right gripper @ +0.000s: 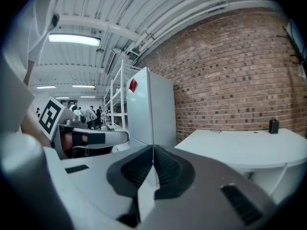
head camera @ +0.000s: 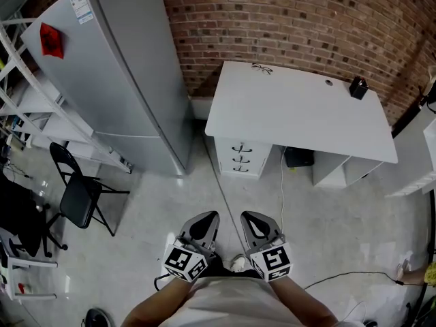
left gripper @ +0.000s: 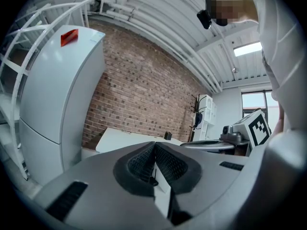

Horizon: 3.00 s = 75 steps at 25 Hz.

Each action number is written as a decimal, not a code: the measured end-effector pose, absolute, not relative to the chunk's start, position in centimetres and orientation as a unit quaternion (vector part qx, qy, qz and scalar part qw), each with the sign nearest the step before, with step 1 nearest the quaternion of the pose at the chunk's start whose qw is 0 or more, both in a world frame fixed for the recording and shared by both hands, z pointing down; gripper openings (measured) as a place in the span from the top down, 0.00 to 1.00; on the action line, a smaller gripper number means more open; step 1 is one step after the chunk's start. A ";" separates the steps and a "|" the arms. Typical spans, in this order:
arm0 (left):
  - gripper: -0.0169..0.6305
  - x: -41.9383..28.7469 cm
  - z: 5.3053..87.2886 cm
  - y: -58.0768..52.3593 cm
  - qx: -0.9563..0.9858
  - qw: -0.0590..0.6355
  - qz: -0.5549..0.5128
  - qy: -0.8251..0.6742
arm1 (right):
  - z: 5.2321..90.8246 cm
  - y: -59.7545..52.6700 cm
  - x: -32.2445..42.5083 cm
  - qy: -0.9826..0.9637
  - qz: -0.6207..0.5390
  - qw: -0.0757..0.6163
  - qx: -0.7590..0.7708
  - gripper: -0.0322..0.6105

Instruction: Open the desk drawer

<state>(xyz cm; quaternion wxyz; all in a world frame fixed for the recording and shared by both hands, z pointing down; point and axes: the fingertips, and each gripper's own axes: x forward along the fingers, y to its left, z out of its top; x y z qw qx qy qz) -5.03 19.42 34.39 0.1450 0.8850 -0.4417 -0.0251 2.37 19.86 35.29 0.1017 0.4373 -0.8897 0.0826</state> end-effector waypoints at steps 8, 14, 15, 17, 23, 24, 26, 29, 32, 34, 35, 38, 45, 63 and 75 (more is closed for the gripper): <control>0.96 -5.7 36.1 15.9 0.887 0.169 -0.028 -0.428 | 36.7 17.2 1.5 -0.882 0.095 0.123 0.446 0.92; 0.96 -6.9 36.4 9.8 0.896 0.174 -0.033 -0.408 | 37.7 12.7 0.9 -0.865 0.107 0.141 0.470 0.92; 0.96 -7.1 36.6 8.8 0.897 0.178 -0.033 -0.403 | 37.8 11.7 0.6 -0.862 0.108 0.143 0.474 0.92; 0.96 -7.6 36.9 7.0 0.901 0.184 -0.033 -0.393 | 38.0 9.9 -0.2 -0.857 0.109 0.148 0.481 0.92; 0.96 -9.2 37.9 2.1 0.908 0.200 -0.045 -0.365 | 38.5 5.8 -2.5 -0.844 0.107 0.174 0.495 0.92; 0.96 -9.3 38.1 1.5 0.908 0.205 -0.048 -0.362 | 38.5 5.2 -2.7 -0.842 0.105 0.178 0.499 0.92; 0.96 -9.6 38.6 0.7 0.908 0.215 -0.053 -0.355 | 38.5 4.5 -3.1 -0.838 0.104 0.186 0.503 0.92; 0.96 -9.8 38.9 -0.2 0.911 0.221 -0.058 -0.343 | 38.7 4.0 -3.7 -0.835 0.104 0.199 0.503 0.92; 0.96 -9.9 38.8 -0.9 0.912 0.223 -0.063 -0.338 | 38.5 3.4 -4.0 -0.834 0.097 0.208 0.502 0.92; 0.96 -9.8 38.7 -1.4 0.912 0.226 -0.064 -0.336 | 38.1 2.6 -3.7 -0.832 0.089 0.212 0.505 0.92; 0.96 -9.6 38.6 -1.6 0.912 0.227 -0.064 -0.336 | 37.9 2.2 -3.3 -0.829 0.086 0.214 0.509 0.92; 0.96 -9.1 38.7 -2.3 0.911 0.228 -0.062 -0.338 | 38.2 0.8 -1.3 -0.821 0.086 0.220 0.520 0.92; 0.96 -7.1 39.8 -5.1 0.897 0.222 -0.043 -0.379 | 40.9 -2.1 1.7 -0.843 0.094 0.225 0.480 0.92; 0.96 -2.8 45.0 -10.4 0.847 0.223 -0.021 -0.482 | 61.6 -11.0 6.3 -0.865 -0.016 0.398 0.305 0.92; 0.96 -5.5 53.1 -9.4 0.856 0.229 -0.009 -0.463 | 73.0 -17.3 5.7 -0.828 -0.078 0.458 0.314 0.78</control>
